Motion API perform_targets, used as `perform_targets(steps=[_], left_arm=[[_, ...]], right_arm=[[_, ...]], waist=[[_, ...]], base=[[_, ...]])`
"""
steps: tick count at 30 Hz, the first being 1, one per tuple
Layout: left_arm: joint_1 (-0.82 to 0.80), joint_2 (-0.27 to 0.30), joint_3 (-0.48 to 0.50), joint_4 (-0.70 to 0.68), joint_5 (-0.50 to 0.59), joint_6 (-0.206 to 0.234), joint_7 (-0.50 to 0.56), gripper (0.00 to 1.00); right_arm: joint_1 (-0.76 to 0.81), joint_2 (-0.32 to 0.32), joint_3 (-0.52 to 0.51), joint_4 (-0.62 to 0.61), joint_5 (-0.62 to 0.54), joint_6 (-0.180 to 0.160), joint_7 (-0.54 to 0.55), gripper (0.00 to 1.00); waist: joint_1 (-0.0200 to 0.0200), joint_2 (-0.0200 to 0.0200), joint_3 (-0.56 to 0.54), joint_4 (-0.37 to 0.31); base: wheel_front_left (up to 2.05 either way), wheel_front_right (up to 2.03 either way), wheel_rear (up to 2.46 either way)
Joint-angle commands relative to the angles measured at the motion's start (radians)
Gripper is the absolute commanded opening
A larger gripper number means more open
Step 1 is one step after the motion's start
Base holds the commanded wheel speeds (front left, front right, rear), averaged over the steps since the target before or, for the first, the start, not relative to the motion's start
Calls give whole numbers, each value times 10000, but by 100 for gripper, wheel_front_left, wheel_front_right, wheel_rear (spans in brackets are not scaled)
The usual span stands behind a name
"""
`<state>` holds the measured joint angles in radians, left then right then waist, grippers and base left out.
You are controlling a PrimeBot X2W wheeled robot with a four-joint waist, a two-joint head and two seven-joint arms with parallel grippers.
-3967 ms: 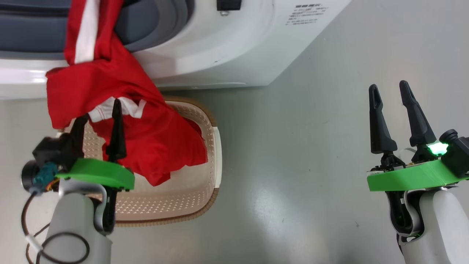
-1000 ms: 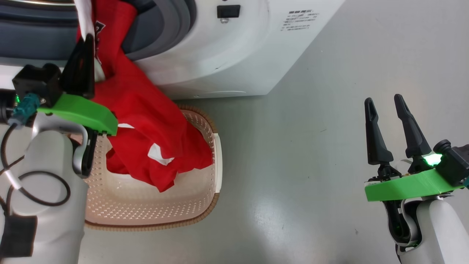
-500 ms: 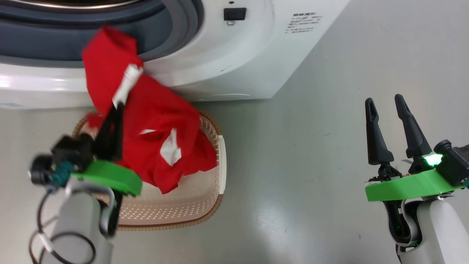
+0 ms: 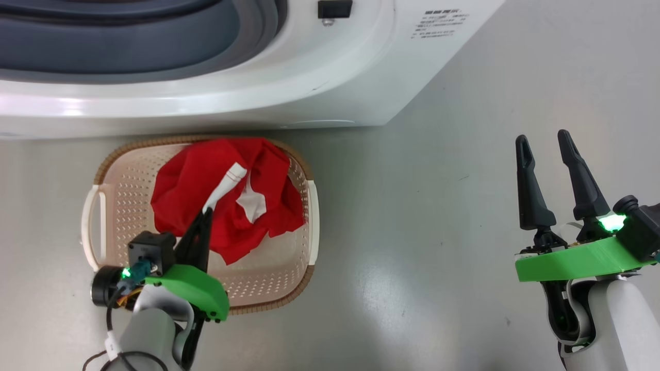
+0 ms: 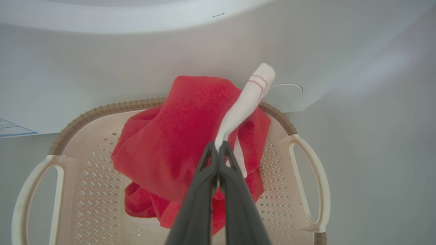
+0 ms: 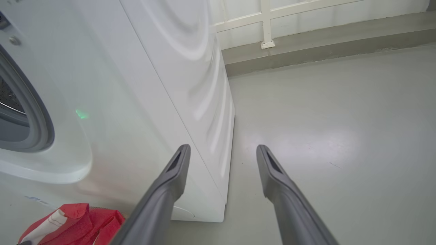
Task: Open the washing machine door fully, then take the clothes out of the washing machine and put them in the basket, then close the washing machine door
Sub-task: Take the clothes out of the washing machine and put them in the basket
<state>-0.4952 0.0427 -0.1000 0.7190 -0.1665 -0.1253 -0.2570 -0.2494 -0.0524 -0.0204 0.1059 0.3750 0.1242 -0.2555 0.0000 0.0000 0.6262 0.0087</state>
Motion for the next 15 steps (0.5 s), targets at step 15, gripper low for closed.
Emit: perform_targets(steps=[15], left_arm=[[-1851, 194, 240, 3757, -649, -54, -47, 0]], right_arm=[[-295, 22, 170, -385, -156, 65, -63, 100]], waist=[[0, 0, 765, -191]], base=[[0, 0, 0]])
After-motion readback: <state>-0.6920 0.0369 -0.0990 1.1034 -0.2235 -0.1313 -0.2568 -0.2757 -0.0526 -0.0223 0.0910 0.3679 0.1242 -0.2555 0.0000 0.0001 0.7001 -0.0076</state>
